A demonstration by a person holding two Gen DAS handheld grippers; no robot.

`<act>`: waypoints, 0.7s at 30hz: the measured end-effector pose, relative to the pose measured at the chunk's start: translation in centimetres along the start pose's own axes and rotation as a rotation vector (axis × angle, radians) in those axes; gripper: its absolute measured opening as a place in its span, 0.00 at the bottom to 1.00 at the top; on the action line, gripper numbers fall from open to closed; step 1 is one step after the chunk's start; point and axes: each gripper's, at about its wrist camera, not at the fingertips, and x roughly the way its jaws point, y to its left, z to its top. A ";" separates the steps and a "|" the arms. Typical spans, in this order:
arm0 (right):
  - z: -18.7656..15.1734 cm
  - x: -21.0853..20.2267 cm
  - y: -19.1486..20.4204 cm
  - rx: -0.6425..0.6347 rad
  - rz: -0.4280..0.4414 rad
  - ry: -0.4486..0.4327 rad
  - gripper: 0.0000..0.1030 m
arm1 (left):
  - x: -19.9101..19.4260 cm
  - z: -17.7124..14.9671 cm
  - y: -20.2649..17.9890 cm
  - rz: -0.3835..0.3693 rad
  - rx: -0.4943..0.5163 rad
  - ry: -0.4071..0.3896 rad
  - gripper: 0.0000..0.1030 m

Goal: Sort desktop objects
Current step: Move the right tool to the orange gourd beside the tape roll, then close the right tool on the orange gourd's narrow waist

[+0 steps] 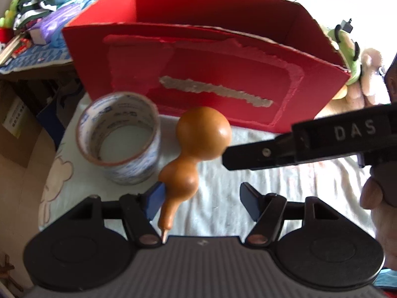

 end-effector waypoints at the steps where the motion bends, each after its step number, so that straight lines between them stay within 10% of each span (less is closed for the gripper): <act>1: 0.1 0.0 -0.1 0.003 -0.001 -0.001 0.39 | 0.1 0.2 -0.2 -0.012 0.007 0.001 0.68; 11: 0.6 1.0 -0.4 0.024 -0.043 0.004 0.39 | 0.9 1.0 -2.2 -0.033 0.121 0.001 0.71; 21: 1.0 2.5 -0.4 0.047 -0.039 0.017 0.39 | 2.7 1.8 -1.7 -0.048 0.114 0.058 0.42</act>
